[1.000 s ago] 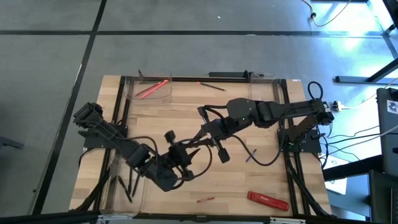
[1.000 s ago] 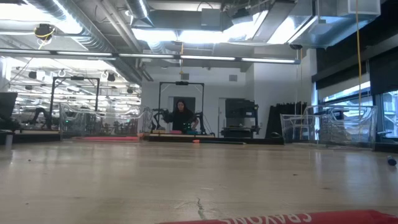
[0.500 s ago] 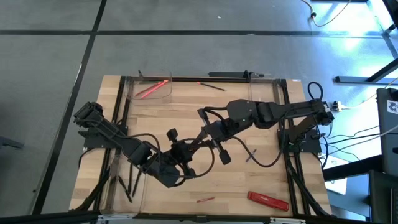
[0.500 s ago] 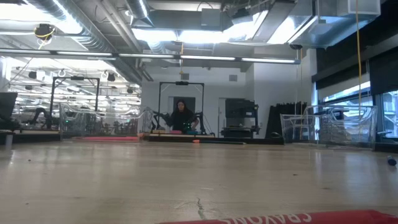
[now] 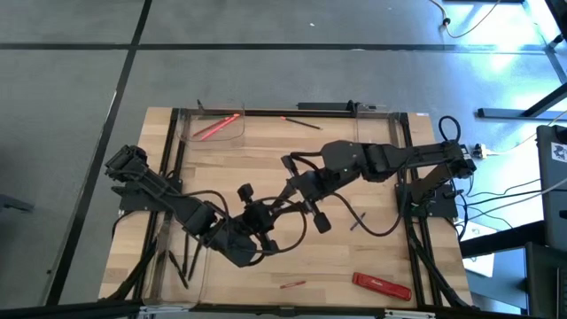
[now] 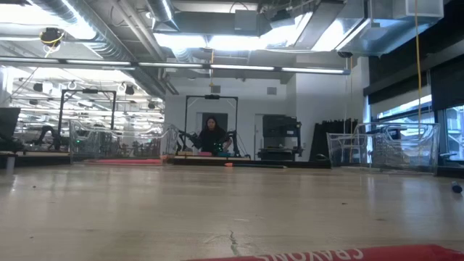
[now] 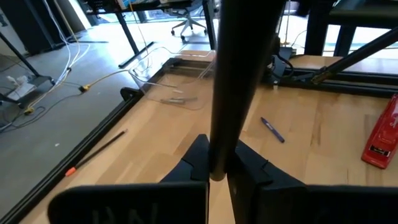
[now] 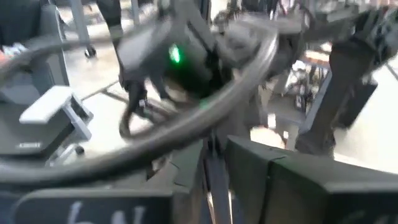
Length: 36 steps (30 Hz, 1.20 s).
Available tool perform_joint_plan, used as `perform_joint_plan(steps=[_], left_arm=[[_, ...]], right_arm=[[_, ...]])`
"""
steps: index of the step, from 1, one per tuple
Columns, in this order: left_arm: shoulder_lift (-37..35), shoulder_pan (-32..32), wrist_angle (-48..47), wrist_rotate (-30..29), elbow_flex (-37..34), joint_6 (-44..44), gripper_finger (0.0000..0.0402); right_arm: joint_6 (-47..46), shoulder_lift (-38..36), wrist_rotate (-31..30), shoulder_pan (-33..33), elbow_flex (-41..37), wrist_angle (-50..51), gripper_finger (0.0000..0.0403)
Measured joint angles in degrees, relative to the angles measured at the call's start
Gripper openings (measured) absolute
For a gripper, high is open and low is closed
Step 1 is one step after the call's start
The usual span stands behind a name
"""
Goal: Sort crayons/erasers/pens/pencils in bins
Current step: Put the black pen into the bottom left transparent bin
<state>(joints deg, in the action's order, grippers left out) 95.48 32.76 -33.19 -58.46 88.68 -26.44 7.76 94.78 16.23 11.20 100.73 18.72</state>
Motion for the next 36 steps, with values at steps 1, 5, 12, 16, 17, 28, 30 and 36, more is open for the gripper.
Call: perform_joint_plan(steps=[1,5,12,16,17,28,30,36], left_arm=[[0.01,0.13,0.15,-0.11,0.0,0.0,0.0015],[-0.02,0.96,0.24,-0.33,0.02,-0.29,0.0015],[-1.56,4.12,-7.49,1.1,0.04,-11.91,0.0014],[-4.44,6.35,-17.34,7.36,0.04,-25.55,0.0014],[-5.21,6.81,-20.17,9.61,0.04,-29.09,0.0014],[-9.11,11.94,-41.87,51.08,0.04,-70.31,0.0014],[-8.92,13.76,-42.74,53.79,0.04,-75.86,0.0014],[-8.54,19.4,-43.93,55.36,-3.71,-93.06,0.0014]], right_arm=[[0.06,0.0,-0.1,0.0,0.02,0.59,0.0076],[0.26,-0.25,-0.32,-0.07,-0.02,3.07,0.0117],[0.23,-3.73,-0.28,-1.53,-0.02,16.99,0.0166],[0.57,-5.63,-0.63,-1.86,-0.02,24.06,0.0169],[1.18,-5.92,-1.13,-1.85,-0.02,25.52,0.0169],[1.63,-6.67,-4.6,-1.79,-0.02,31.0,0.017],[1.63,-6.67,-4.6,-1.79,-0.02,30.99,0.017],[1.94,-6.67,-4.63,-1.84,-0.02,30.97,0.017]])
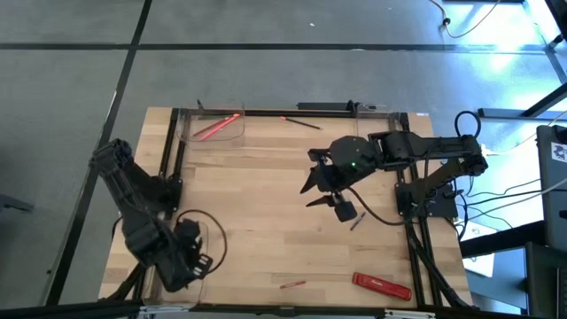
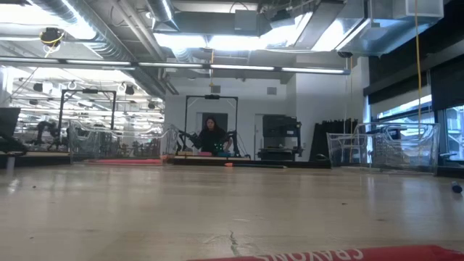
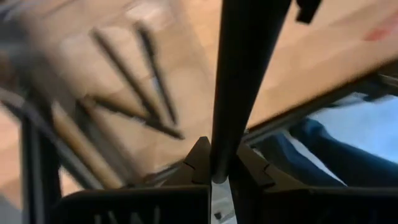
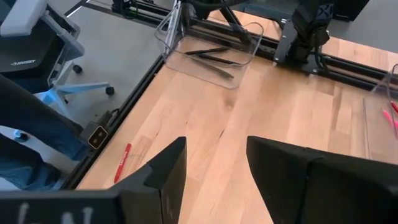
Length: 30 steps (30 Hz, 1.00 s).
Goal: Sort crayons/erasers/pens/pencils in bins
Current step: Put the black pen into the bottom left transparent bin
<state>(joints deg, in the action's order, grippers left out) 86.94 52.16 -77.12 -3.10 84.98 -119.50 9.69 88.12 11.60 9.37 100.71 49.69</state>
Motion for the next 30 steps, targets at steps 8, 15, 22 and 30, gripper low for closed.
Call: perform_joint_plan(steps=[8,15,22,30], left_arm=[[0.07,4.76,10.19,2.96,-11.78,-8.49,0.0014],[0.07,6.54,22.21,4.61,-21.54,-12.42,0.0014],[0.07,6.8,30.82,4.64,-28.55,-12.97,0.0014],[0.07,6.73,36.57,7.55,-32.71,-13.61,0.0034]], right_arm=[[0.04,0.0,0.0,0.02,0.0,-0.02,0.017],[0.04,0.0,0.0,0.04,0.0,-0.07,0.017],[0.02,0.0,0.0,0.04,0.0,-0.09,0.017],[-0.15,0.0,0.0,0.04,0.0,-0.09,0.017]])
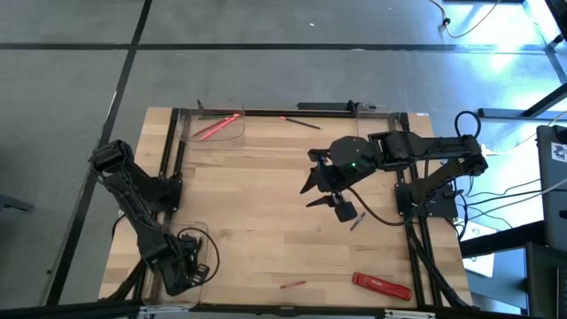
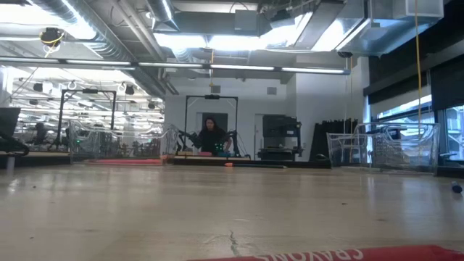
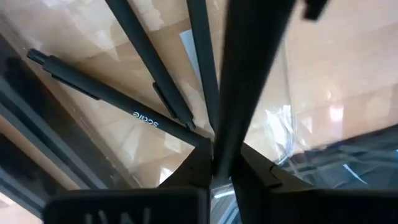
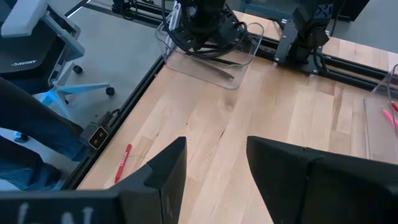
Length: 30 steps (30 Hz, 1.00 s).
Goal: Sort crayons/erasers/pens/pencils in bins
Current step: Put the black pen into the bottom left transparent bin, then put the blue crayon into the top right transparent bin
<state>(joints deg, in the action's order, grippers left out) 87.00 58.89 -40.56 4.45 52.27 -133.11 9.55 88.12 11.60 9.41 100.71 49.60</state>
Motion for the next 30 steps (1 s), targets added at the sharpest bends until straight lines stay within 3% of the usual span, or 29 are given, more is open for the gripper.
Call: perform_joint_plan(steps=[8,15,23,27,30], left_arm=[[0.0,0.0,0.07,-0.25,0.0,0.01,0.0091],[0.0,0.02,-0.71,-2.13,1.62,-0.24,0.0101],[-0.02,-0.11,-11.11,-16.61,15.11,4.08,0.0102],[-0.02,-1.37,-14.58,-28.27,20.84,13.12,0.0102],[-0.02,-4.03,-15.31,-32.9,23.9,22.32,0.0102]], right_arm=[[-0.03,0.0,0.0,0.0,0.0,0.0,0.017],[-0.25,-0.41,-0.07,0.0,-0.02,6.32,0.017],[-0.46,-0.69,-0.11,1.93,-1.39,20.45,0.017],[-1.6,-0.87,0.15,5.19,-4.72,23.28,0.017],[-3.58,-0.85,0.37,8.77,-8.37,25.18,0.017]])
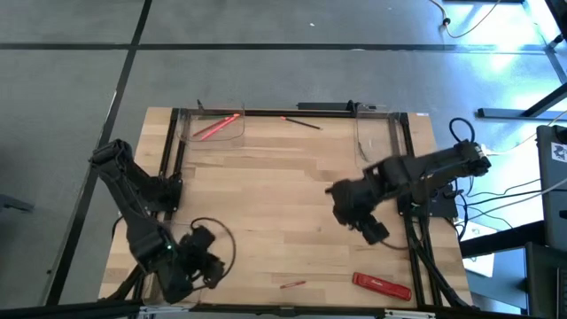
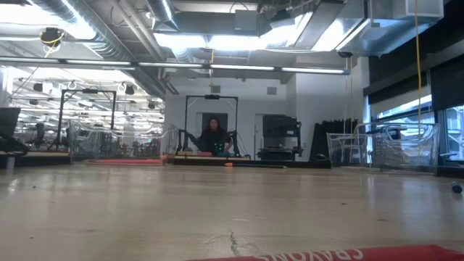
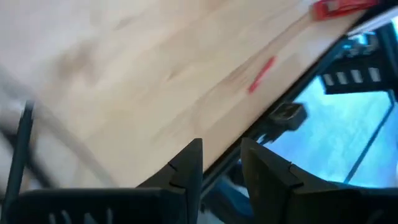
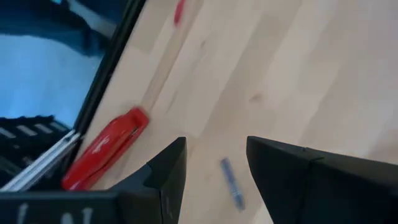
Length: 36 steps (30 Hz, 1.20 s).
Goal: Sort crayons/erasers/pens/pencils in bins
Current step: Put the blue crayon into the top right transparent bin
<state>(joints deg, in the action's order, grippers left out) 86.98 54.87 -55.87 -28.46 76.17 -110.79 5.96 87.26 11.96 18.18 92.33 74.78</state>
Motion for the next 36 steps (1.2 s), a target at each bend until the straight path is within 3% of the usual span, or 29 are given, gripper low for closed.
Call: perform_joint_plan(steps=[7,13,17,23,36], left_arm=[[-0.02,-8.72,0.69,-0.34,3.95,20.59,0.0102],[0.0,-12.72,3.91,-0.32,4.76,30.99,0.0102],[0.0,-13.55,4.37,-0.32,4.75,31.95,0.0102],[0.0,-13.61,4.47,-0.27,4.74,31.88,0.0102],[0.0,-13.61,4.5,-0.25,4.74,31.73,0.0102]], right_arm=[[-8.68,-0.13,-5.45,5.74,-9.56,0.87,0.017],[-8.83,-0.11,-7.34,8.02,-22.22,-4.52,0.017],[-8.7,-0.11,-8.58,7.9,-30.66,-12.02,0.017],[-5.54,-0.09,-17.78,6.89,-39.49,-19.08,0.017],[-1.65,-0.04,-12.32,6.22,-48.5,-30.17,0.017]])
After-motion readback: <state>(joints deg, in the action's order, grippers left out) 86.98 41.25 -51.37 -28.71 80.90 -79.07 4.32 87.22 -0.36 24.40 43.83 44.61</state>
